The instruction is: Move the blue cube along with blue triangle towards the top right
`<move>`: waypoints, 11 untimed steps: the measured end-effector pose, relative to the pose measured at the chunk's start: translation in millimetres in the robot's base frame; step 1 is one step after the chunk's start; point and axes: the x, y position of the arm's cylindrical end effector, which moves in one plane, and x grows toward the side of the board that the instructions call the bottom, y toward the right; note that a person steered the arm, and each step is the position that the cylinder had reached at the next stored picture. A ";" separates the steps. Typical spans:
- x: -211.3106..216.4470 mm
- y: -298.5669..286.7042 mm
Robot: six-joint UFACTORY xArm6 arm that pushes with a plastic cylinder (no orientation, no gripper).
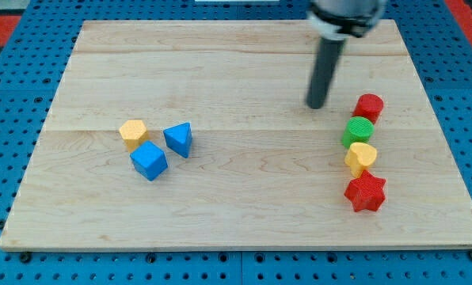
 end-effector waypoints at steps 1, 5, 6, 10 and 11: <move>42.3 -29.9; 161.3 -206.8; 122.3 -223.3; 14.4 -59.5; -5.5 -11.9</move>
